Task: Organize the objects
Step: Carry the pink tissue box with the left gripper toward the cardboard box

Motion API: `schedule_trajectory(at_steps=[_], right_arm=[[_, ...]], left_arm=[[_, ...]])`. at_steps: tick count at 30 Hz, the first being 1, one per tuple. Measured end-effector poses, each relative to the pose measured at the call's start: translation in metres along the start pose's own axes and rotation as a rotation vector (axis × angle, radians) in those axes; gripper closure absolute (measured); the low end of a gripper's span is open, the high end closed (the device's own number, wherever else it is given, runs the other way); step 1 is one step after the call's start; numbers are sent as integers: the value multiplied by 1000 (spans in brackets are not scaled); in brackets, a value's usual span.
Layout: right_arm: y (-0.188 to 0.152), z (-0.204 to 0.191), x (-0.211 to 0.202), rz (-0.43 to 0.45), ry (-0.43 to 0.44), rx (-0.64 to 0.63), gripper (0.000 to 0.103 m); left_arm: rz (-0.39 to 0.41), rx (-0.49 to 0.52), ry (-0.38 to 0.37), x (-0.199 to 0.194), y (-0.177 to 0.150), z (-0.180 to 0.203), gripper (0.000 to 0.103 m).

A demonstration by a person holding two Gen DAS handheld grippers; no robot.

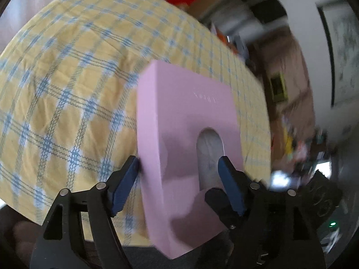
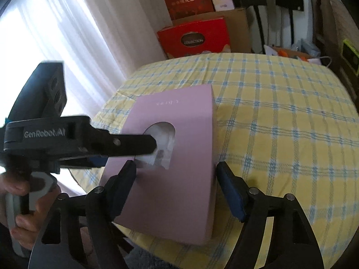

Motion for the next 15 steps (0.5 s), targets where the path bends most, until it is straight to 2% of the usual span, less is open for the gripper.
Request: schedule_trajectory(at_steps=[2, 6, 11, 15], right_arm=[[5, 10, 9, -5, 44, 30, 29], [5, 18, 11, 3, 98, 63, 35], [2, 8, 3, 23, 77, 44, 35], [8, 4, -11, 55, 20, 14, 35]], left_arm=[[40, -17, -19, 0, 3, -1, 35], [50, 12, 29, 2, 3, 2, 35], [64, 13, 95, -2, -3, 5, 34], [73, 26, 68, -10, -6, 17, 33]])
Point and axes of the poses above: each gripper's, at about its wrist camera, not at the fingertips, and x roughly the way its jaws point, z to its right, y to its top, the point moved 6 cm from there along x, roughly the way its jaws point, and after that the axes turned 11 degrees about -x, right-handed, at the moved point
